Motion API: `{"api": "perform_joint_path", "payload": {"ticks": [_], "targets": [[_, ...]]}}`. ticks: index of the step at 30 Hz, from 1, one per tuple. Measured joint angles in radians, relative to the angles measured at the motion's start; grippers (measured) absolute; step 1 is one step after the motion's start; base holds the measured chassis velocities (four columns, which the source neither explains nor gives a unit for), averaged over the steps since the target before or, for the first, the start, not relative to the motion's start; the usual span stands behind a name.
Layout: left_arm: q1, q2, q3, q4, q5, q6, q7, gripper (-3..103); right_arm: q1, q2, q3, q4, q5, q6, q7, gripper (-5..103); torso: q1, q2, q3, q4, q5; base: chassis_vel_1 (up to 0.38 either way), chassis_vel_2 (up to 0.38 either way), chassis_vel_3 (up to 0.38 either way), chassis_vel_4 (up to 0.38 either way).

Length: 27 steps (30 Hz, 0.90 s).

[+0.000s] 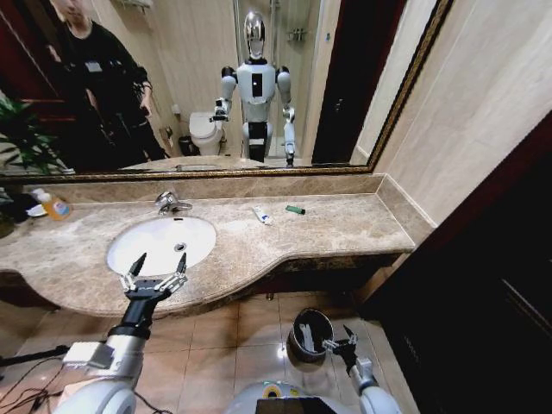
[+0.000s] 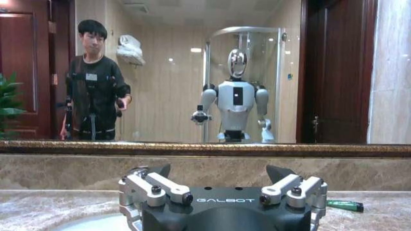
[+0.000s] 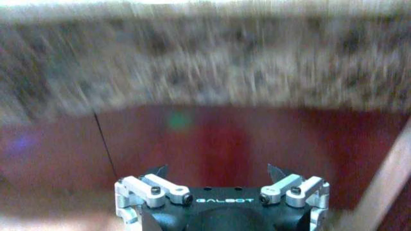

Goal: Pick up the trash from the sink and place it in the trash bin.

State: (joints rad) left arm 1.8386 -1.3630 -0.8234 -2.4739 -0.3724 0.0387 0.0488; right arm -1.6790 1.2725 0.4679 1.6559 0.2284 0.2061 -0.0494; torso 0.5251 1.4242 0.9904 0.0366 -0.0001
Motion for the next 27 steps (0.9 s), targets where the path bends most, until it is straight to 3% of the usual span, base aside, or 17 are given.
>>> {"api": "perform_joint_path", "payload": {"ticks": [9,16,18,20,25,27], "targets": [[0.000,0.000,0.000,0.000,0.000,0.000,0.000,100,-0.092,-0.015,0.022,0.329,-0.002,-0.060,0.005,100,0.000,0.000,0.000,0.0001,0.0000,0.000,0.000,0.000,0.000],[0.000,0.000,0.000,0.000,0.000,0.000,0.000,100,0.083,-0.053,0.002,0.423,0.021,-0.215,-0.002,100,0.000,0.000,0.000,0.0002,0.0003,0.000,0.000,0.000,0.000],[0.000,0.000,0.000,0.000,0.000,0.000,0.000,100,0.142,-0.078,0.001,0.422,0.045,-0.258,-0.028,100,0.000,0.000,0.000,0.0003,0.0002,0.000,0.000,0.000,0.000],[0.000,0.000,0.000,0.000,0.000,0.000,0.000,100,0.232,-0.122,0.001,0.394,0.084,-0.316,-0.106,100,0.000,0.000,0.000,0.0003,0.0001,0.000,0.000,0.000,0.000],[0.000,0.000,0.000,0.000,0.000,0.000,0.000,100,0.416,-0.167,-0.016,0.275,0.126,-0.362,-0.239,100,0.000,0.000,0.000,0.0002,0.0003,0.000,0.000,0.000,0.000],[0.000,0.000,0.000,0.000,0.000,0.000,0.000,100,0.459,-0.171,-0.026,0.248,0.144,-0.372,-0.253,100,0.000,0.000,0.000,0.0001,0.0004,0.000,0.000,0.000,0.000]]}}
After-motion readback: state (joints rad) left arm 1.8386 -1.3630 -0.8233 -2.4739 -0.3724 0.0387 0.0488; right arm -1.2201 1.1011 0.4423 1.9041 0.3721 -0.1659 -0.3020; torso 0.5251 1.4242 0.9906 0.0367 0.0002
